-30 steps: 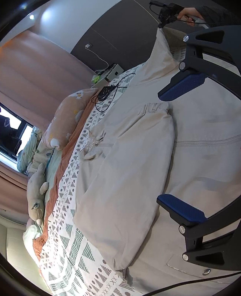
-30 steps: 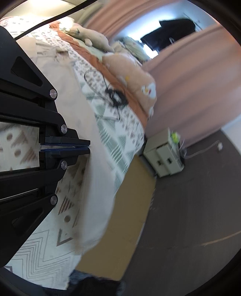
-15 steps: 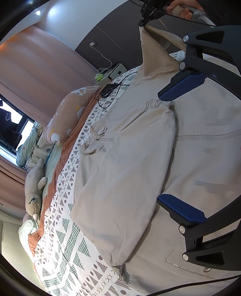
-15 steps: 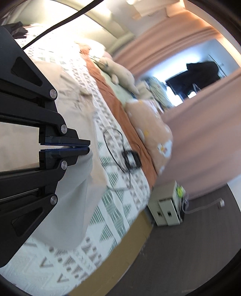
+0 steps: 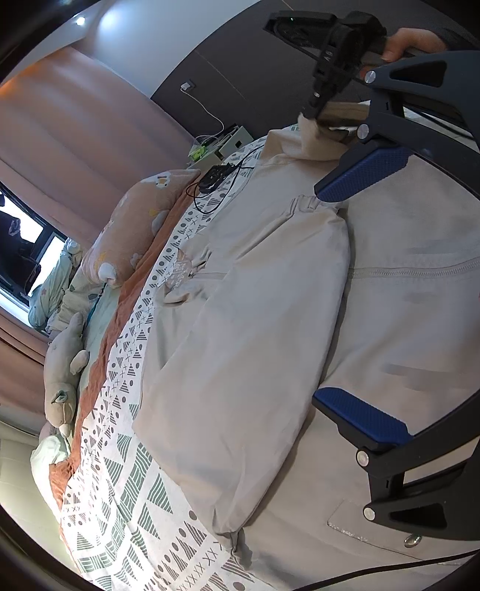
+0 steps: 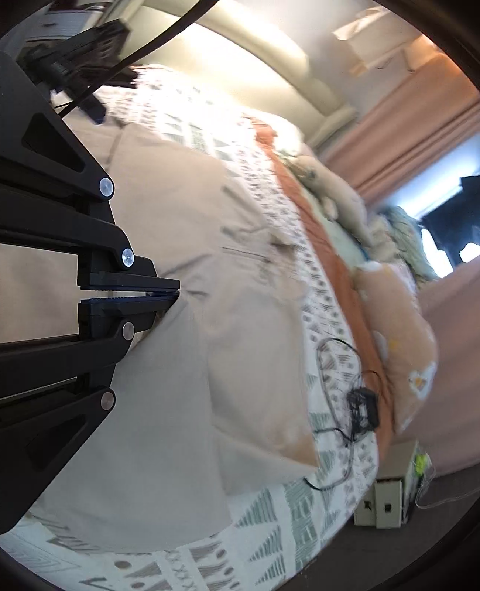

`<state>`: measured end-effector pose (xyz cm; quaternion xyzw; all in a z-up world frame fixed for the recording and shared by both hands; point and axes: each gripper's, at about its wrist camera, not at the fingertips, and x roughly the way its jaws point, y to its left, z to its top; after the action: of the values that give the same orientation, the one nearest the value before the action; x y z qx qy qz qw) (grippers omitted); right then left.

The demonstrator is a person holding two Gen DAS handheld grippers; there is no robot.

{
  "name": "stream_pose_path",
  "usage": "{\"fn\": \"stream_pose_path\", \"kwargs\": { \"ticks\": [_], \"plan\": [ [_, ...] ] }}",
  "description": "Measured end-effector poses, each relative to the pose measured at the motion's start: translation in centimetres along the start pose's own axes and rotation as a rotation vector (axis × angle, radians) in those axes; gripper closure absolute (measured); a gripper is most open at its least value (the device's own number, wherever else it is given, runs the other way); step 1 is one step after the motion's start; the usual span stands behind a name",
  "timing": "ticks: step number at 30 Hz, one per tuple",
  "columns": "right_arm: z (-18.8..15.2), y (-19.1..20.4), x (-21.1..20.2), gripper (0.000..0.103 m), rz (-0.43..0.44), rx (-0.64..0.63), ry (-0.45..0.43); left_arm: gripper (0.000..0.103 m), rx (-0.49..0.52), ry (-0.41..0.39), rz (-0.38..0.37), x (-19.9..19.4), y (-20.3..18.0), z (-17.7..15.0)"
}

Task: Fold large clothes
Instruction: 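Fold the grasped side edge over the jacket body with the right tool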

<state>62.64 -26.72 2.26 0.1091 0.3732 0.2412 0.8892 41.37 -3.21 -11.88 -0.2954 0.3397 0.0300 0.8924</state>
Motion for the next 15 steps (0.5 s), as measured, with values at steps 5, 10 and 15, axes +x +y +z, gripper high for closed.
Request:
{"fn": "stream_pose_path", "kwargs": {
  "ticks": [5,10,15],
  "plan": [
    [0.5,-0.9,-1.4,0.076,-0.003,-0.029,0.014,0.001,-0.005,0.001,-0.010,0.0,-0.1,0.0],
    [-0.4,-2.6,-5.2,0.000,-0.027,-0.063,-0.036,0.001,-0.007,0.006,-0.014,0.1,-0.1,-0.2],
    [-4.2,-6.7,-7.1,0.000,-0.113,0.090,-0.044,0.000,-0.007,0.004,-0.014,0.1,-0.2,-0.3]
  ]
}}
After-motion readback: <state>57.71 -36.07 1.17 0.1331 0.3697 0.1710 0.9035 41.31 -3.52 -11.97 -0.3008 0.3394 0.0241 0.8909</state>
